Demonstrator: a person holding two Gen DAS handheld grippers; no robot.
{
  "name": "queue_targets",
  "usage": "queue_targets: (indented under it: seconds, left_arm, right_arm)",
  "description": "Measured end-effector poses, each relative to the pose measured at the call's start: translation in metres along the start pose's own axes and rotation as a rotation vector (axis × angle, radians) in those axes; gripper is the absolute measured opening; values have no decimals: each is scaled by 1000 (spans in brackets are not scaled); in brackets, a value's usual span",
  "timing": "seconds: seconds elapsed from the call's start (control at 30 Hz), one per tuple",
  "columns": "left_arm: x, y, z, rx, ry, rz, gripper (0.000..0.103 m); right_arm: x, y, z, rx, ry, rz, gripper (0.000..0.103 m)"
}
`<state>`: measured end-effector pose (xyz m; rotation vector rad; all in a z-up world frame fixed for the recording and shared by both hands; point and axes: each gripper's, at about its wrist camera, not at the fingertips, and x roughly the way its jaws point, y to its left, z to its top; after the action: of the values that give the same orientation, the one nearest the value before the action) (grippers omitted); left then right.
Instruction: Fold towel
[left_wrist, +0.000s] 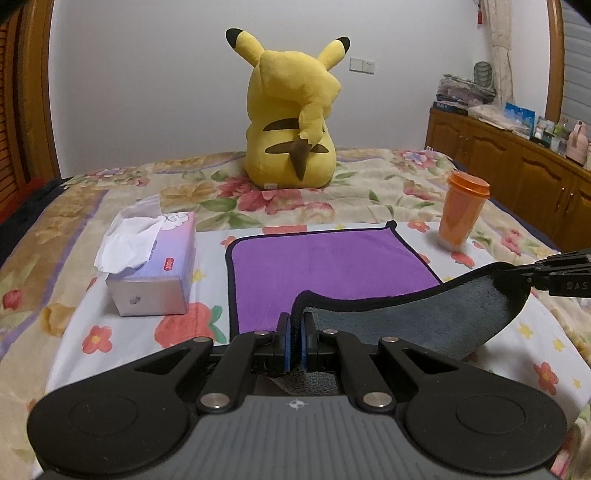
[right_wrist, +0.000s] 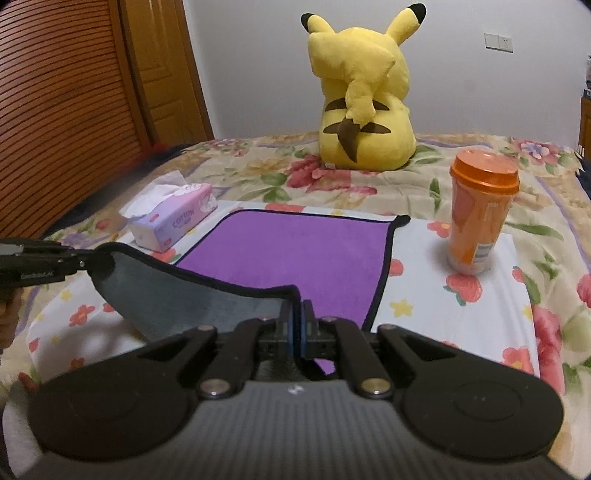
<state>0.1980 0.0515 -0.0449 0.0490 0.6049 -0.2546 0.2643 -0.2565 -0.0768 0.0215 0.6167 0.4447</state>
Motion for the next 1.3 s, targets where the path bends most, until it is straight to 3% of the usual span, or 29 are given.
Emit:
queue_targets:
  seconds: [0.77,1.3]
  left_arm:
    - [36,4,10,51,-8,14,8]
    - [45,8,21,32,-33,1,8]
  right_arm:
    - [28,-13,2,-29,10,-18,4]
    - [35,-17,13,-48,-24,-18,4]
